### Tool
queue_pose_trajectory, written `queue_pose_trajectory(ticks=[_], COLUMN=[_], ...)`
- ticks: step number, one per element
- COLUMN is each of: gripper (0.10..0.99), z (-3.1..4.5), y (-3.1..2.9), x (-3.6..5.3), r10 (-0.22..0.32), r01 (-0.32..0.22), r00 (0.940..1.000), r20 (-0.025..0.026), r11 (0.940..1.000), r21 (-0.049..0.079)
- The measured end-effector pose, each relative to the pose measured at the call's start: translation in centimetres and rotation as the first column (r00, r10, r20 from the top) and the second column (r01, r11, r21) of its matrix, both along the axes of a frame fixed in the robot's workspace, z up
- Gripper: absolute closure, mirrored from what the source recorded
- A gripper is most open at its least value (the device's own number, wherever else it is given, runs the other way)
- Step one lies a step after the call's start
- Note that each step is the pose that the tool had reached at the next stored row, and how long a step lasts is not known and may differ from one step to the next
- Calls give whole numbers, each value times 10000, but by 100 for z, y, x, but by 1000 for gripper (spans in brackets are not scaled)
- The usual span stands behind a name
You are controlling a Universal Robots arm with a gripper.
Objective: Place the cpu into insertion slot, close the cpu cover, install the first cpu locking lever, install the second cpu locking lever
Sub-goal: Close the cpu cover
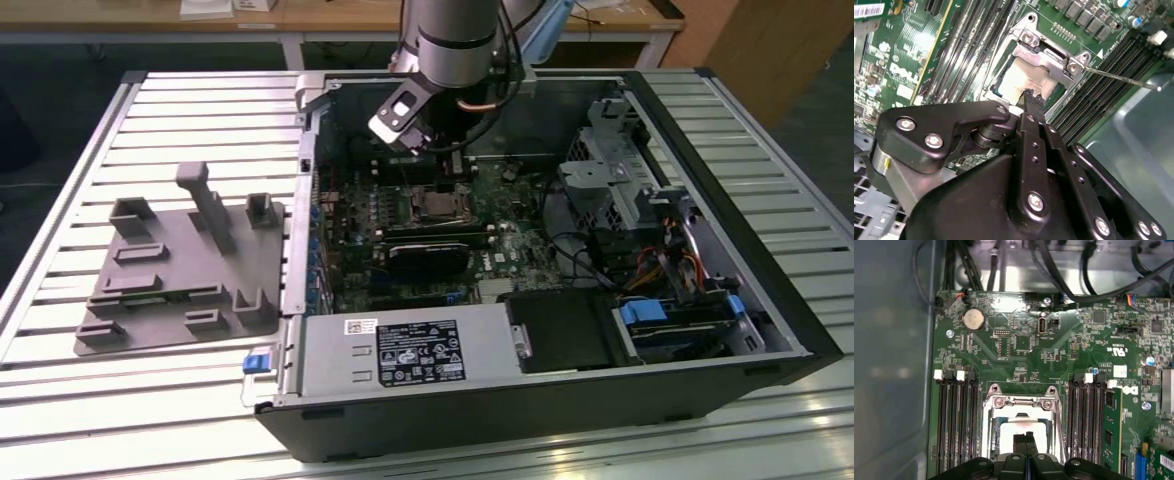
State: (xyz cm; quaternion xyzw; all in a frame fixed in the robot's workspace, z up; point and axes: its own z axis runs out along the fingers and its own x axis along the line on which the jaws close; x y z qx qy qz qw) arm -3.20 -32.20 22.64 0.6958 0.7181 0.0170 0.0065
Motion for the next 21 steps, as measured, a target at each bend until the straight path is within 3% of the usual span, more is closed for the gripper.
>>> queue_pose_trajectory(ticks=[6,11,15,21], gripper=[980,980,980,980], z=[0,0,0,-1], y=[0,0,0,0], x=[0,0,0,0], r10=[1024,1929,2629,3678], r01=[-1024,-1929,-2629,-3678], r00=[9947,9812,9648,9299], r20=[-1,-5,-9,-12], r11=[9947,9812,9648,9299], r21=[-17,-40,-56,-70])
